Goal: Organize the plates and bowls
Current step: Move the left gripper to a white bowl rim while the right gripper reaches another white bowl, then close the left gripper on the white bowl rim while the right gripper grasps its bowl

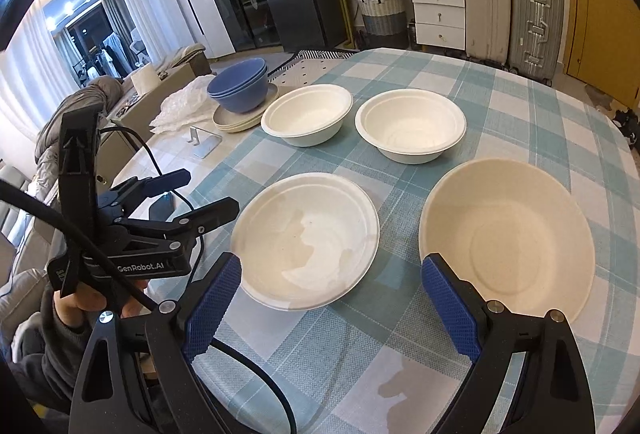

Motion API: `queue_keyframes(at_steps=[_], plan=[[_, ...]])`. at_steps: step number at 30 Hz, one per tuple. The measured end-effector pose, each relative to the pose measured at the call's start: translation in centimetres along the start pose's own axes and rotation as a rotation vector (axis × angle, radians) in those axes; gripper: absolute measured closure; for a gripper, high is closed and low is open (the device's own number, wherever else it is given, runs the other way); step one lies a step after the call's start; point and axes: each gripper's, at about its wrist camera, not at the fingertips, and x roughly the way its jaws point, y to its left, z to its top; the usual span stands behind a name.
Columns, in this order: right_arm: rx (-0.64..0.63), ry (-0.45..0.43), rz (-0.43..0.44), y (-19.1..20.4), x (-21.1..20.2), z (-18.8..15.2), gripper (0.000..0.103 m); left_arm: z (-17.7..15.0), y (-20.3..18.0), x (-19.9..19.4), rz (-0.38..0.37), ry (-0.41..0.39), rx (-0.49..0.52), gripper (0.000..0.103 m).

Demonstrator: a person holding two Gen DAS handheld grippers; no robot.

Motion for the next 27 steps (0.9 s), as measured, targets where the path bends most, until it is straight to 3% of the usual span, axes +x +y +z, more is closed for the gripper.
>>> queue_keyframes(at_steps=[9,19,25,27], plan=[[0.041,0.055,0.021,-0.9,2.6,0.2,0.011,-0.3,0.0,1.9,-0.028,0.044,-0.005,0.003],[0.091,0.121,0.083,-1.8,5.8,0.1,0.021,-0.6,0.0,4.3,-0.029,0.094,0.000,0.010],[0.112,0.151,0.080,-2.0,7.1,0.2,0.026,-0.9,0.2,5.4,-0.030,0.117,-0.003,0.019],[0.122,0.161,0.081,-2.2,7.6,0.3,0.032,-0.9,0.0,5.8,-0.032,0.127,0.003,0.028]])
